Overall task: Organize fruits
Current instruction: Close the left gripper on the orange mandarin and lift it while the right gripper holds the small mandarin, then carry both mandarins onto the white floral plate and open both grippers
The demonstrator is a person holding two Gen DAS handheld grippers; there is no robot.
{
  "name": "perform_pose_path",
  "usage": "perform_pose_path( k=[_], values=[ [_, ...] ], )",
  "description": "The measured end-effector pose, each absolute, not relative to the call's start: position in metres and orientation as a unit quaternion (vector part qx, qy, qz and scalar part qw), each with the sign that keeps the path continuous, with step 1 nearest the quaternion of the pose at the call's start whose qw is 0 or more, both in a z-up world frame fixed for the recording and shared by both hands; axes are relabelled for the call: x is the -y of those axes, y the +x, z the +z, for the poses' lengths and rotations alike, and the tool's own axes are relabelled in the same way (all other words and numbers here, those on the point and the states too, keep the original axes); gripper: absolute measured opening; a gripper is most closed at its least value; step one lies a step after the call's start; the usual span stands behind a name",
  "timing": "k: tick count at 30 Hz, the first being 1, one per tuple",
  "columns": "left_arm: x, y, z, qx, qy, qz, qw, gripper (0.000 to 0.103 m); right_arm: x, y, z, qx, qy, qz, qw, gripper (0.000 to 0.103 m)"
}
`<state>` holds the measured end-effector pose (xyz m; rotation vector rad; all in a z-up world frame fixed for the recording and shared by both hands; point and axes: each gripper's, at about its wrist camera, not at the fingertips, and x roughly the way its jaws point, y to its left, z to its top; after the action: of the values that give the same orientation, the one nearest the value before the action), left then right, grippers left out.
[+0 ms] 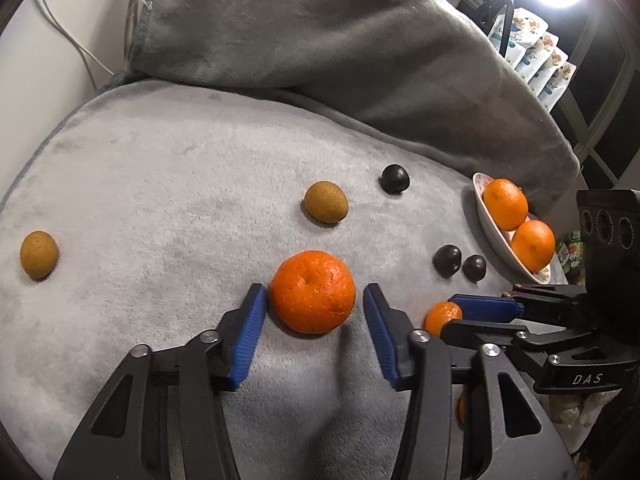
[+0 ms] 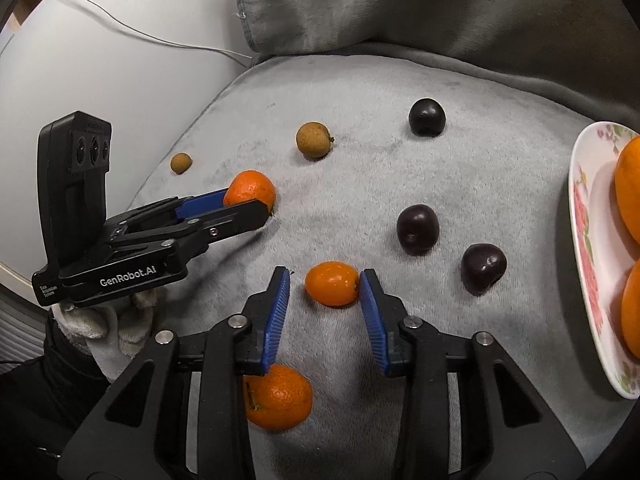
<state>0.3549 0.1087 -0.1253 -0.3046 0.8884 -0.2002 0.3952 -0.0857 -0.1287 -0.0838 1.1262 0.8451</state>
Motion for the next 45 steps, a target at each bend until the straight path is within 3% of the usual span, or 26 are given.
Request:
perform_pose_path(
  k=[2, 24, 45],
  values=[
    [-0.109, 0.355, -0.127, -0.428, -0.145, -0.094, 0.887, 0.041, 0.084, 0.395, -0.129, -0.519, -0.046, 0.385, 0.762, 0.029],
    [-0.109, 0.345, -0.108, -0.401, -0.148, -0.096, 0.899, 0.039, 0.112, 0.387, -0.109, -0.481, -0.003, 0.377, 0.791, 0.027],
    [-0.036, 0.358, -0.07, -0.372, -0.111, -0.166, 0.907, 0.039, 0.221, 0.382, -0.056, -0.4, 0.063, 0.315, 0.858, 0.027]
  ],
)
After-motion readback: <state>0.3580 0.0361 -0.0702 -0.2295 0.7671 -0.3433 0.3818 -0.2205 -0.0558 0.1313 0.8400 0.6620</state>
